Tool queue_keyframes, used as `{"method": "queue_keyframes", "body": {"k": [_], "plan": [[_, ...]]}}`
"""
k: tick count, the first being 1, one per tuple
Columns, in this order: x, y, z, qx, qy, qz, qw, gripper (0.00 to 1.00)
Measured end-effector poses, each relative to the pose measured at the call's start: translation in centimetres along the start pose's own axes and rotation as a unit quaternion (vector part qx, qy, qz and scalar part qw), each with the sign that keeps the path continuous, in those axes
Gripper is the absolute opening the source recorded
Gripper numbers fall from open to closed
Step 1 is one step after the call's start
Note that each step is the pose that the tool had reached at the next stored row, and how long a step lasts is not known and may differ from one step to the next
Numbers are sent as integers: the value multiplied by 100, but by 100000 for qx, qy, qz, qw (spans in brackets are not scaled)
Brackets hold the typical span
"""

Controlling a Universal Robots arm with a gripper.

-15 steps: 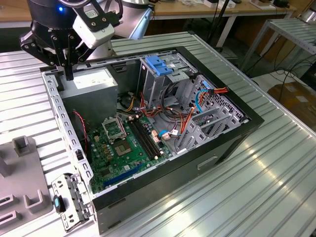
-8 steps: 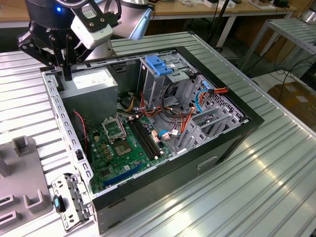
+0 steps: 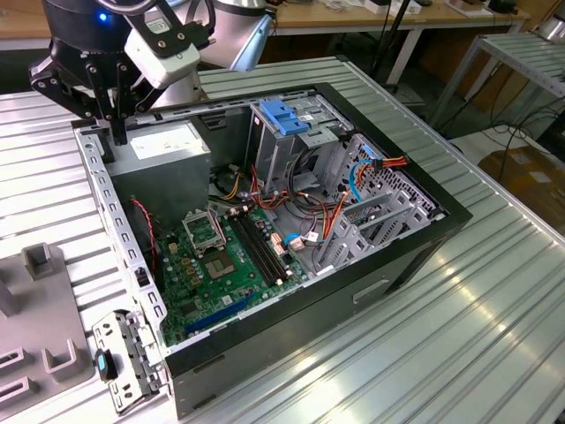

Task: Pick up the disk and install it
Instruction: 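Reach for the disk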

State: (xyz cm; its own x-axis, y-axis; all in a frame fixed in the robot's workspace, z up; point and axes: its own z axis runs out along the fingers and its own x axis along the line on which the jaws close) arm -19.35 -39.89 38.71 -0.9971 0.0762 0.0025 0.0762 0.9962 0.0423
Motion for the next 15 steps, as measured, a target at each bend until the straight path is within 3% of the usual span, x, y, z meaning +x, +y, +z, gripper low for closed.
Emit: {"method": "queue_keyframes", "body": {"k": [8,15], "plan": [[21,-2,3,-1,39,10,100000,11],[82,-6,7,4,45,3,100000,11]]}}
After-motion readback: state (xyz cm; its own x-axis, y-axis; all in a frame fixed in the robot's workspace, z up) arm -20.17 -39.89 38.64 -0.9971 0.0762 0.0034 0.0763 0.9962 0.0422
